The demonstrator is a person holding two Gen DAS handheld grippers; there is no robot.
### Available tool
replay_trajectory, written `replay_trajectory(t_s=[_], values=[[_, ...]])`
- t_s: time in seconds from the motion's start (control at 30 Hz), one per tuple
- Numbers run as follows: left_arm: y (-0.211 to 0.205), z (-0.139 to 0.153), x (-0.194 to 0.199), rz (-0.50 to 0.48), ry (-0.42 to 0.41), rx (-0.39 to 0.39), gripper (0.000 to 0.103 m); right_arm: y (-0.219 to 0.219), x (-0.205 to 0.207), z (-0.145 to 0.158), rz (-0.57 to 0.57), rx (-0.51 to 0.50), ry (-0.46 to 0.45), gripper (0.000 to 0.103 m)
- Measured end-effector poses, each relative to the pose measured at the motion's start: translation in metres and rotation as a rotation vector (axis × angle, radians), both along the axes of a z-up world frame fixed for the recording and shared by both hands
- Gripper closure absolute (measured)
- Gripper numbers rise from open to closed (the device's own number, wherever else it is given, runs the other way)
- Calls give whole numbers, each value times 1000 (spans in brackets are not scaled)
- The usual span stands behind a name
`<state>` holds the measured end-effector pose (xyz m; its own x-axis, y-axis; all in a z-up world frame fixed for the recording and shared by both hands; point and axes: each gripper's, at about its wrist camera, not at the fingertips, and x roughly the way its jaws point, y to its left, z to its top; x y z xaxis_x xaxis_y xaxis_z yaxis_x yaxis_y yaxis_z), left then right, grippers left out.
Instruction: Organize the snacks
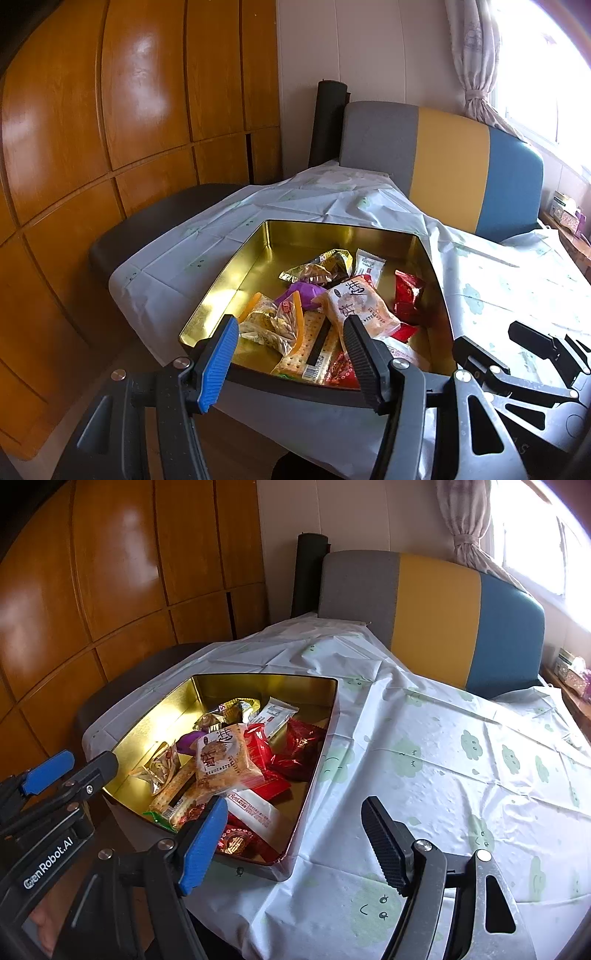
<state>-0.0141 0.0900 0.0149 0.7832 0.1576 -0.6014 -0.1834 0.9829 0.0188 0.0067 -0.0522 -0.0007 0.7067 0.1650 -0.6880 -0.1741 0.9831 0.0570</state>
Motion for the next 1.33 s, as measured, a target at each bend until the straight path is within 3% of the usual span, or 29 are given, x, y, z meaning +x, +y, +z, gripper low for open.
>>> replay_trajectory(t_s=[1.07,1.2,1.33], values=[[-3,-1,1,-11,18,-3,43,1,0,0,6,6,-4,23],[-3,-1,2,-18,3,-11,47,-10,3,1,-1,33,1,23],[-3,-2,6,-11,0,5,47,-51,16,2,-91,69,16,23]])
